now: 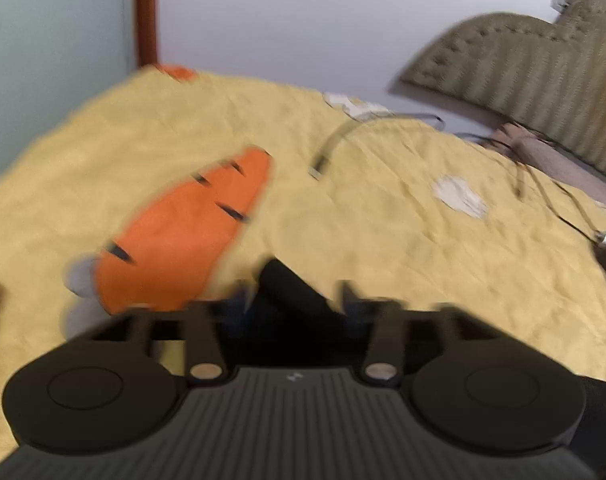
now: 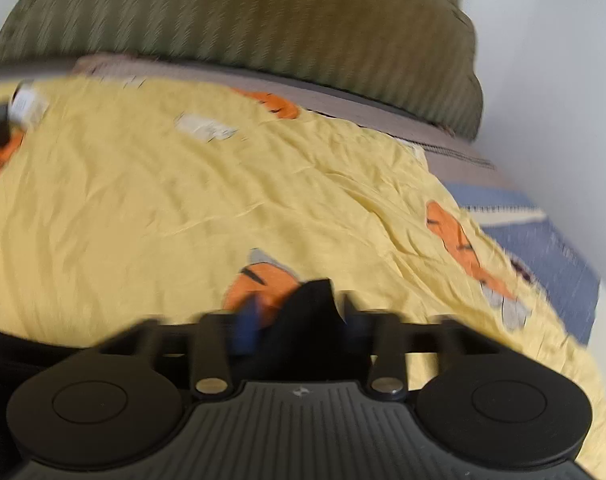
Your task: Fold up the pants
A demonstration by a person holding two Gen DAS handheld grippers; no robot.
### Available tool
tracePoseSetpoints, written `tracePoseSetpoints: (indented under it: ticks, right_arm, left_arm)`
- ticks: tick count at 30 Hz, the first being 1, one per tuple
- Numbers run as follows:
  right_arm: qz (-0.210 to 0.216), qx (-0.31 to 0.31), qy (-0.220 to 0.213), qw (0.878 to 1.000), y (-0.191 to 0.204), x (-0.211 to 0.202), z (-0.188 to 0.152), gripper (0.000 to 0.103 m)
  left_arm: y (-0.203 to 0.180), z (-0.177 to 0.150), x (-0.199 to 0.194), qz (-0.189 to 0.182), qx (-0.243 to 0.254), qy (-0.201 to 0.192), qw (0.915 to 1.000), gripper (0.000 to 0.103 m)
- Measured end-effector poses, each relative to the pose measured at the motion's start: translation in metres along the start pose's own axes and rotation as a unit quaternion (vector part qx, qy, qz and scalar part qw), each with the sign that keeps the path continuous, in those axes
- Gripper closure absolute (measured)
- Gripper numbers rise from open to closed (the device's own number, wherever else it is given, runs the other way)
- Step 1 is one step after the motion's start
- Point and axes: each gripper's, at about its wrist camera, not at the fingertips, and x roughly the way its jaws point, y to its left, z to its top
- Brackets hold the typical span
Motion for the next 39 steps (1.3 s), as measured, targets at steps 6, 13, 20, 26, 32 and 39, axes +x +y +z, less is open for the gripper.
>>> tracePoseSetpoints:
  ticks: [6, 13, 20, 26, 32, 39]
  right_arm:
    - [0.075, 0.095, -0.028, 0.992, -0.041, -0.038, -0.02, 0.023]
    - [0.203, 0.185, -0.036, 0.961, -0.068, -0.1, -0.065, 0.022]
    - [0.31, 0.24, 0.006, 0.92, -0.067, -0.111, -0.101, 0.019]
    - [0.357, 0.215, 0.021, 0.909, -0.035, -0.12, -0.111, 0.019]
    - [0.405, 0.252, 0.038, 0.878, -0.02, -0.12, -0.12, 0.014]
    - [0.41, 0.233, 0.029, 0.881, -0.006, -0.13, -0.122, 0.014]
  left_arm:
    - [0.03, -0.002, -0.02, 0.014, 0.006, -0.02, 0.9997, 0.03]
    - [0.093, -0.027, -0.064, 0.007, -0.03, -0.028, 0.9991, 0.026]
    - [0.124, -0.058, -0.079, 0.001, -0.024, -0.003, 0.9997, 0.026]
    - [0.114, -0.07, -0.071, -0.058, 0.005, 0.005, 0.9983, 0.024]
    - [0.1, -0.066, -0.056, -0.082, 0.025, -0.001, 0.9964, 0.019]
    - [0.096, -0.07, -0.048, -0.131, 0.041, 0.005, 0.9905, 0.02]
